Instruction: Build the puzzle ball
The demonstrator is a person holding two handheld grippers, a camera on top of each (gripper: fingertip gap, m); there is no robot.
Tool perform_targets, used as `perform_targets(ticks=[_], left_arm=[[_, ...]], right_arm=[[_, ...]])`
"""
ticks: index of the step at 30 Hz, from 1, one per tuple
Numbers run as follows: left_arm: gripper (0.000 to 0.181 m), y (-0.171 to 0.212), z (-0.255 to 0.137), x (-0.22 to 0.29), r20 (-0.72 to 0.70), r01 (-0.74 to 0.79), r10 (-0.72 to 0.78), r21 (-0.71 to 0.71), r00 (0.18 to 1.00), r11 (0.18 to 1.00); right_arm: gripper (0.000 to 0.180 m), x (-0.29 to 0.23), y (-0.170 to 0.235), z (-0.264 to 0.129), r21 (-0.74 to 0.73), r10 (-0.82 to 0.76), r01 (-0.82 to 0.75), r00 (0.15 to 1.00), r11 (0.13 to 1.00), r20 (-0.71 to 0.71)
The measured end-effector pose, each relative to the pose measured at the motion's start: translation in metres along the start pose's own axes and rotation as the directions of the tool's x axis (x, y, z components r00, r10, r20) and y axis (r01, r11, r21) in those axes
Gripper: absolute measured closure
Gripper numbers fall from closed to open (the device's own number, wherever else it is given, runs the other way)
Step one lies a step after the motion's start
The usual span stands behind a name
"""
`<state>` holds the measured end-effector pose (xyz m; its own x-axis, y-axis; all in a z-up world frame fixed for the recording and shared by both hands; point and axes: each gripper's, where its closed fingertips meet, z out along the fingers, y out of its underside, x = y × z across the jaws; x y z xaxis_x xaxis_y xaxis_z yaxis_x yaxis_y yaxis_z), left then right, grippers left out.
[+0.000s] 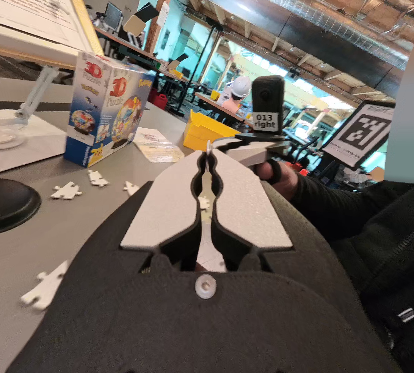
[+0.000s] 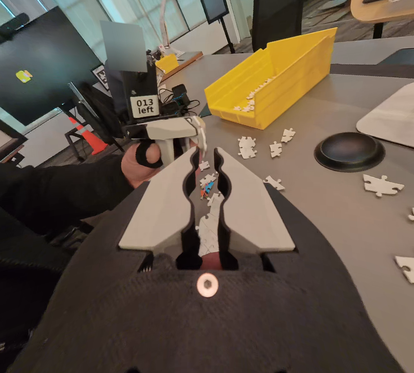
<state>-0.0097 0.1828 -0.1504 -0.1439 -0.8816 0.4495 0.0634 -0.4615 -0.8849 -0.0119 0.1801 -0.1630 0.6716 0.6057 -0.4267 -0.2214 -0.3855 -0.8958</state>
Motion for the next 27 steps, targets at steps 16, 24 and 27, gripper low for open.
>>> perform_targets(ticks=[16, 24, 27], left_arm=[[0.122, 0.030, -0.036, -0.020, 0.311, 0.042, 0.010, -0.160, 0.950, 0.986], [0.107, 0.116, -0.076, -0.040, 0.597, 0.328, -0.070, -0.335, 0.799, 0.883], [0.112, 0.135, -0.071, -0.043, 0.624, 0.373, -0.056, -0.389, 0.779, 0.842]], right_arm=[[0.180, 0.019, -0.003, -0.044, -0.043, -0.091, 0.088, 0.992, 0.995, -0.085], [0.180, 0.043, 0.025, -0.063, -0.095, -0.063, 0.050, 0.987, 0.994, -0.149], [0.180, 0.044, 0.028, -0.063, -0.103, -0.068, 0.053, 0.987, 0.993, -0.148]])
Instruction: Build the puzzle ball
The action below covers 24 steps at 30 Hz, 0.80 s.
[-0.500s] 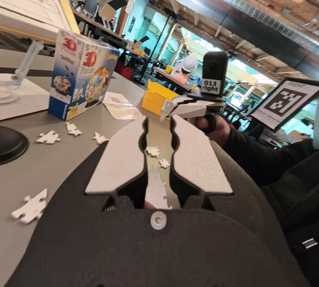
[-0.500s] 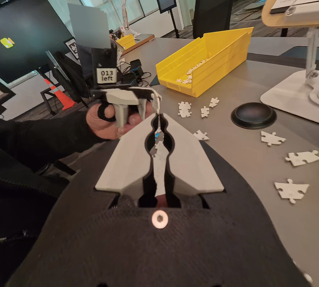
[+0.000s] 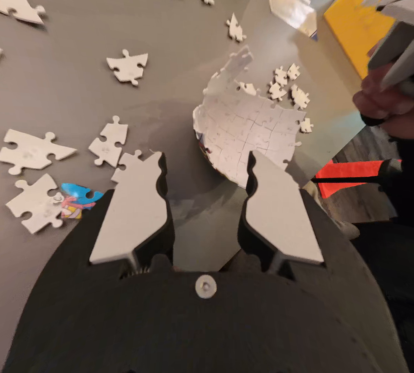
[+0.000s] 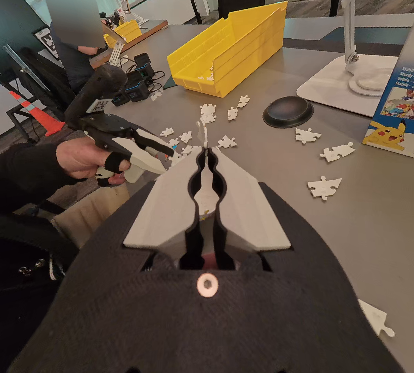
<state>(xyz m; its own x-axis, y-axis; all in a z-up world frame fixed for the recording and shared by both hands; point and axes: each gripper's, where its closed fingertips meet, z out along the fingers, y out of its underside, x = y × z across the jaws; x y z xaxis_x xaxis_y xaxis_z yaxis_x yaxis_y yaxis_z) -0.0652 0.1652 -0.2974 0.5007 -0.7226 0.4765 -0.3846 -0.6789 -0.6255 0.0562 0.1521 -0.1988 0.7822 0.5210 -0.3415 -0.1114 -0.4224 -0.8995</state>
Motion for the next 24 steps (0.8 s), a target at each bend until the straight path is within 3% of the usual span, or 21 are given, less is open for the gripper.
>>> perform_targets(ticks=[5, 24], left_arm=[[0.135, 0.001, 0.013, -0.002, 0.033, -0.005, 0.007, -0.061, 0.999, 0.998], [0.176, -0.004, 0.025, -0.008, 0.089, -0.068, 0.085, -0.178, 0.992, 0.982]], right_arm=[[0.180, 0.009, 0.007, -0.003, -0.023, -0.007, 0.007, 1.000, 1.000, -0.020], [0.180, 0.020, 0.014, -0.007, -0.027, 0.045, -0.045, 0.999, 0.999, -0.006]])
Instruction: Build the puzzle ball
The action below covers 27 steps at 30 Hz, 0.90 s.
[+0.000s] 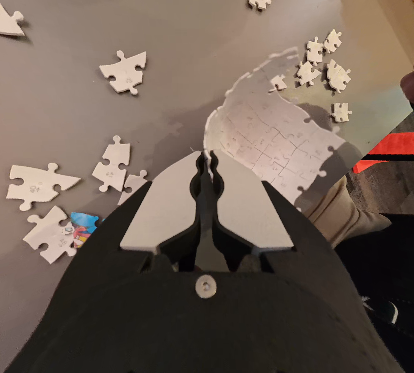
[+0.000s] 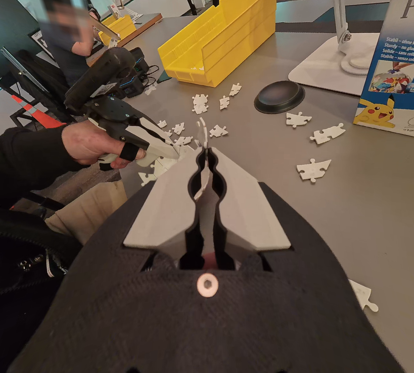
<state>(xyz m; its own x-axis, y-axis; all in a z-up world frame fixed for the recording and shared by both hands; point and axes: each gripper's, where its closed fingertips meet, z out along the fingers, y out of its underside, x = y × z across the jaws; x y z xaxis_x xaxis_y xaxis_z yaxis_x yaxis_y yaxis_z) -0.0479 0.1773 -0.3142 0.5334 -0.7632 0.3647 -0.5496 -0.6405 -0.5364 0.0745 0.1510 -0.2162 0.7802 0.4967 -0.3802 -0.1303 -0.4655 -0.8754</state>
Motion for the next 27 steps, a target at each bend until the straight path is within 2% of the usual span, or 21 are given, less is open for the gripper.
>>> perform_targets(ticks=[6, 13, 20, 27], left_arm=[[0.178, -0.004, -0.005, -0.008, 0.038, -0.055, 0.056, -0.028, 0.998, 0.998], [0.178, -0.011, -0.016, -0.030, 0.098, -0.170, 0.183, -0.131, 0.978, 0.977], [0.178, -0.028, -0.030, -0.046, 0.136, -0.278, 0.319, -0.252, 0.938, 0.927], [0.178, -0.039, -0.025, -0.050, 0.135, -0.347, 0.418, -0.365, 0.898, 0.864]], right_arm=[[0.180, 0.001, 0.003, 0.000, -0.020, 0.007, -0.007, 1.000, 1.000, 0.005], [0.180, 0.000, 0.018, 0.006, -0.100, 0.017, -0.016, 1.000, 0.995, 0.009], [0.180, -0.005, 0.048, 0.020, -0.236, 0.049, -0.042, 0.999, 0.971, 0.024], [0.180, -0.022, 0.075, 0.047, -0.332, 0.079, -0.066, 0.997, 0.941, 0.024]])
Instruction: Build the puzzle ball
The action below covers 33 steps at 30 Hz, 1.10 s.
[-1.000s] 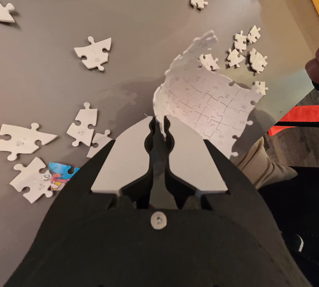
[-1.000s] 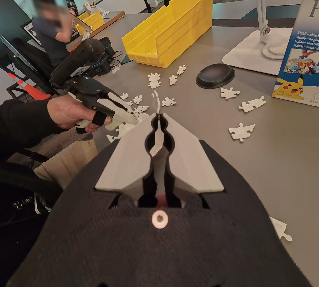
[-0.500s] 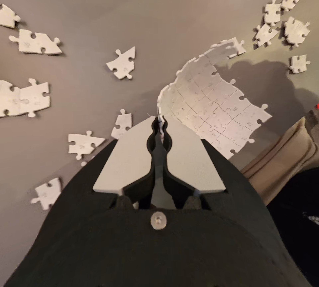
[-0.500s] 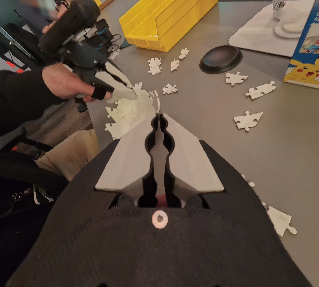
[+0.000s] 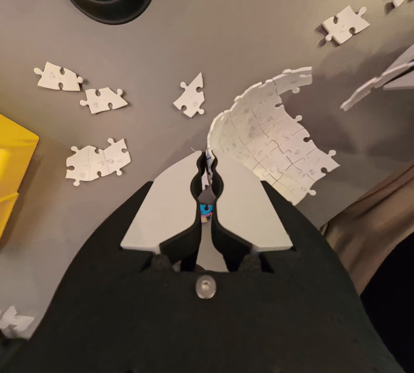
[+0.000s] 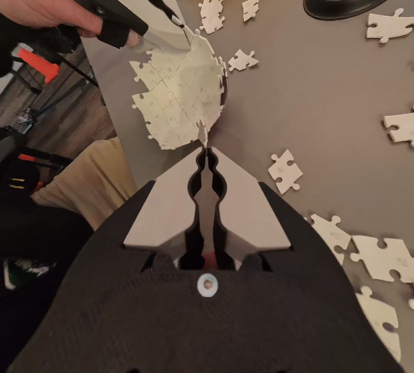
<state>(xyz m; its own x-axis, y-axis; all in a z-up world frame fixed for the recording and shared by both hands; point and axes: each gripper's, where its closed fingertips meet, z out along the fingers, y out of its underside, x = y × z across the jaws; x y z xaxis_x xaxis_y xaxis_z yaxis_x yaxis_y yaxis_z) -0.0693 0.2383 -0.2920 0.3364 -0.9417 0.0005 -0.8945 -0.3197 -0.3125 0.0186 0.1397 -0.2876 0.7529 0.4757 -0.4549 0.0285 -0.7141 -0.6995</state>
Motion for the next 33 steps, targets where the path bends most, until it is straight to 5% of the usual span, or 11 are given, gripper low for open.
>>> perform_targets(ticks=[15, 33], left_arm=[[0.178, -0.024, 0.006, -0.004, 0.085, -0.133, 0.151, -0.191, 0.985, 0.972], [0.178, -0.044, 0.010, 0.003, 0.127, -0.181, 0.218, -0.255, 0.968, 0.950]], right_arm=[[0.180, 0.018, 0.009, 0.027, -0.004, 0.114, -0.115, 0.989, 0.993, -0.089], [0.174, 0.034, 0.008, 0.032, 0.080, 0.230, -0.220, 0.961, 0.972, -0.153]])
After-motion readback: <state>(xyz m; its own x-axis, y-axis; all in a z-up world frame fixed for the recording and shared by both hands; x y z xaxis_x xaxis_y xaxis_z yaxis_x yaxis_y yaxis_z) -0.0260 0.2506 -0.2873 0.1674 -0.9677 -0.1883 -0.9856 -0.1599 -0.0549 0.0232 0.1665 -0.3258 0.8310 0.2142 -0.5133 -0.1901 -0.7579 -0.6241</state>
